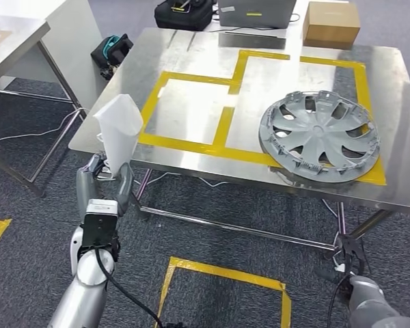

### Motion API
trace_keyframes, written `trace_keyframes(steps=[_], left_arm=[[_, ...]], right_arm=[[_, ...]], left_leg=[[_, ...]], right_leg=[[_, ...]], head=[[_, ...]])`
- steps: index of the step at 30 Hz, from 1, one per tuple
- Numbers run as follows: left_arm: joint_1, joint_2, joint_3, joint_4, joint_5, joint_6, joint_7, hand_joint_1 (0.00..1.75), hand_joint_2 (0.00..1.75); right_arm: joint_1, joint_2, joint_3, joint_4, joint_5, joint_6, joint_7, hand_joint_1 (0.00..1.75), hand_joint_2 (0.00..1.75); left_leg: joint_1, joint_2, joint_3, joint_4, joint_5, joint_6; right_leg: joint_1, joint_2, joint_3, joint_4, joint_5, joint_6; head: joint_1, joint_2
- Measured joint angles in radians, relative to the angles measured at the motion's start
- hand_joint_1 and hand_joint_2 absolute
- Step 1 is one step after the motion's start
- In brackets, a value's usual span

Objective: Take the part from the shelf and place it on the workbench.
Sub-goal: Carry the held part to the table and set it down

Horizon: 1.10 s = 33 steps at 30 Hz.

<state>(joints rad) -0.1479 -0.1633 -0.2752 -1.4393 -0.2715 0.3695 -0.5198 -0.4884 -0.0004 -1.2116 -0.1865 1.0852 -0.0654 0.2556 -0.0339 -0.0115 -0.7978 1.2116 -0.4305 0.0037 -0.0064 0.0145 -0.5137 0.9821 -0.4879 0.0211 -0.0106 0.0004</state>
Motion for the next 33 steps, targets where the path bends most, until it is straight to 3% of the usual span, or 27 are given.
trace_keyframes(steps=[1,2,4,6,7,11,13,15,16,17,18,20,22,25,27,30,31,32,33], left_arm=[[0.0,0.0,0.0,0.0,0.0,-0.001,0.0,1.75,1.75],[0.0,0.0,0.0,0.0,0.0,-0.002,0.001,1.75,1.75],[-0.001,0.0,0.0,0.0,0.001,-0.003,0.001,1.75,1.75],[-0.005,-0.001,0.0,0.0,0.001,-0.003,0.001,1.75,1.75],[-0.006,-0.001,0.0,0.0,0.001,-0.003,0.001,1.75,1.75],[-0.009,-0.003,0.0,-0.002,0.001,-0.003,0.001,1.75,1.75],[-0.011,-0.004,0.0,-0.003,0.001,-0.006,0.001,1.75,1.75],[-0.01,-0.004,0.0,-0.003,0.0,-0.012,0.001,1.75,1.75],[-0.009,-0.003,0.0,-0.002,-0.001,-0.016,0.001,1.75,1.75],[-0.008,-0.004,-0.001,-0.002,-0.002,-0.019,0.002,1.75,1.75],[-0.008,-0.004,-0.002,-0.002,-0.004,-0.022,0.002,1.75,1.75],[-0.009,-0.005,-0.006,-0.002,-0.007,-0.025,0.002,1.75,1.75],[-0.011,-0.009,-0.01,-0.002,-0.01,-0.028,0.002,1.75,1.75],[-0.013,-0.011,-0.014,-0.002,-0.011,-0.03,0.002,1.75,1.75],[-0.015,-0.012,-0.016,-0.002,-0.012,-0.03,0.002,1.75,1.75],[-0.017,-0.011,-0.018,-0.003,-0.012,-0.03,0.002,1.75,1.75],[-0.017,-0.01,-0.018,-0.002,-0.012,-0.03,0.002,1.75,1.75],[-0.016,-0.009,-0.018,-0.002,-0.012,-0.03,0.002,1.75,1.75],[-0.016,-0.009,-0.018,-0.002,-0.012,-0.03,0.003,1.75,1.75]], right_arm=[[-0.001,0.0,0.0,0.0,0.0,0.001,0.002,0.0,1.75],[-0.001,0.0,0.0,0.0,0.0,0.001,0.004,0.0,1.75],[-0.005,0.0,0.0,0.0,-0.001,0.001,0.006,0.0,1.75],[-0.012,0.0,0.0,0.0,-0.001,0.001,0.006,0.0,1.75],[-0.016,0.0,0.0,0.0,-0.001,0.001,0.006,0.0,1.75],[-0.022,0.0,0.0,0.0,-0.001,0.002,0.007,0.0,1.75],[-0.026,0.0,0.0,0.0,-0.001,0.002,0.008,0.0,1.75],[-0.025,0.0,0.0,0.0,-0.001,0.004,0.011,0.0,1.75],[-0.022,0.0,0.0,0.0,-0.001,0.005,0.013,0.0,1.75],[-0.02,0.0,0.0,0.0,-0.001,0.006,0.015,0.0,1.75],[-0.019,0.0,0.0,0.0,-0.002,0.007,0.016,0.0,1.75],[-0.021,0.0,0.0,0.0,-0.002,0.009,0.017,0.0,1.75],[-0.025,0.0,0.0,0.0,-0.004,0.013,0.019,0.0,1.75],[-0.027,0.001,0.0,0.0,-0.005,0.014,0.023,0.0,1.75],[-0.029,0.002,0.0,0.0,-0.006,0.014,0.024,0.0,1.75],[-0.032,0.002,0.0,0.0,-0.008,0.014,0.024,0.0,1.75],[-0.032,0.002,0.0,0.0,-0.008,0.014,0.024,0.0,1.75],[-0.031,0.002,0.0,0.0,-0.009,0.014,0.024,0.0,1.75],[-0.031,0.003,0.0,0.0,-0.009,0.014,0.025,0.0,1.75]], left_leg=[[0.007,0.003,-0.018,0.038,-0.005,-0.004],[0.012,0.004,-0.017,0.036,0.009,-0.005],[0.017,0.004,0.038,-0.075,0.08,-0.001],[0.014,0.004,0.105,-0.197,0.12,0.008],[0.013,0.004,0.122,-0.229,0.119,0.011],[0.014,0.002,0.137,-0.252,0.095,0.024],[0.016,0.002,0.145,-0.259,0.091,0.031],[0.014,0.001,0.148,-0.258,0.087,0.038],[0.014,0.0,0.149,-0.258,0.085,0.04],[0.013,-0.002,0.151,-0.256,0.082,0.04],[0.013,-0.003,0.153,-0.254,0.079,0.039],[0.012,-0.005,0.158,-0.244,0.07,0.033],[0.008,-0.007,0.155,-0.23,0.061,0.026],[0.005,-0.007,0.15,-0.223,0.058,0.017],[0.007,-0.004,0.137,-0.189,0.037,0.005],[0.02,0.0,0.048,-0.007,-0.042,-0.015],[0.024,0.001,0.016,0.048,-0.056,-0.018],[0.027,0.001,0.0,0.069,-0.05,-0.02],[0.029,0.001,0.003,0.051,-0.026,-0.02]], right_leg=[[-0.001,-0.001,0.004,0.0,-0.002,-0.001],[-0.002,-0.002,0.009,0.0,-0.005,0.0],[-0.004,-0.002,0.023,-0.001,-0.015,0.002],[-0.003,-0.002,0.03,-0.001,-0.025,0.008],[-0.002,-0.002,0.03,-0.002,-0.029,0.012],[-0.004,-0.006,0.025,0.004,-0.049,0.034],[-0.003,-0.007,-0.019,0.094,-0.1,0.037],[-0.002,-0.007,-0.103,0.242,-0.156,0.039],[-0.002,-0.006,-0.137,0.291,-0.162,0.04],[-0.002,-0.007,-0.154,0.302,-0.145,0.042],[-0.003,-0.007,-0.151,0.272,-0.108,0.045],[-0.006,-0.008,-0.106,0.141,-0.018,0.05],[-0.009,-0.006,-0.067,0.049,0.019,0.046],[-0.01,-0.004,-0.058,0.035,0.017,0.029],[-0.015,-0.003,-0.051,0.035,0.017,0.018],[-0.019,-0.004,-0.041,0.035,0.01,0.008],[-0.019,-0.004,-0.037,0.035,0.006,0.008],[-0.02,-0.004,-0.033,0.035,0.002,0.009],[-0.022,-0.004,-0.026,0.035,-0.004,0.011]], head=[[0.0,0.0],[0.0,0.0],[0.0,0.0],[0.0,0.0],[0.0,0.0],[0.002,0.0],[0.004,0.0],[0.006,0.0],[0.007,0.0],[0.007,0.0],[0.007,0.0],[0.008,0.0],[0.006,0.0],[0.004,0.0],[0.0,0.0],[-0.007,0.0],[-0.007,0.0],[-0.007,0.0],[-0.007,0.0]])
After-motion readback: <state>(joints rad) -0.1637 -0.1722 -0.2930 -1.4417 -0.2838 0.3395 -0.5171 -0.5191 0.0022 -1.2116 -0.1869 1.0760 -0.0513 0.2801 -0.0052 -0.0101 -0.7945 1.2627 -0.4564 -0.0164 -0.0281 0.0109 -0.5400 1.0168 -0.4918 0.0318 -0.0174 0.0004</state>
